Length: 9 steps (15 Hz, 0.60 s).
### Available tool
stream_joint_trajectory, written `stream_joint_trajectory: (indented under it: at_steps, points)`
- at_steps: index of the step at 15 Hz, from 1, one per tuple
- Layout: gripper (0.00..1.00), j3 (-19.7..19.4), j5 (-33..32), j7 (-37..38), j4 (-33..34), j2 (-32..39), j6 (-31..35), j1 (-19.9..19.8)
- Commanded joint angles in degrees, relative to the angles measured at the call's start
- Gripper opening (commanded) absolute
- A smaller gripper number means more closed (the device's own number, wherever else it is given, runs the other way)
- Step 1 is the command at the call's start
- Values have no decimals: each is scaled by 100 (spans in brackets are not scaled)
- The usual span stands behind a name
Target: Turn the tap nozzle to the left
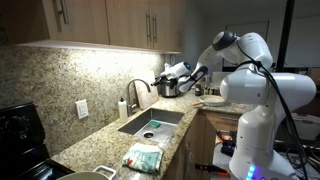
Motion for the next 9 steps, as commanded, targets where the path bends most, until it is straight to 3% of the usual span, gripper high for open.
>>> stream_joint_trajectory:
  at_steps: [1,9]
  points:
    - [100,-14,170,8,338,53,-190,44]
    - [100,12,57,152,270,536,-356,394]
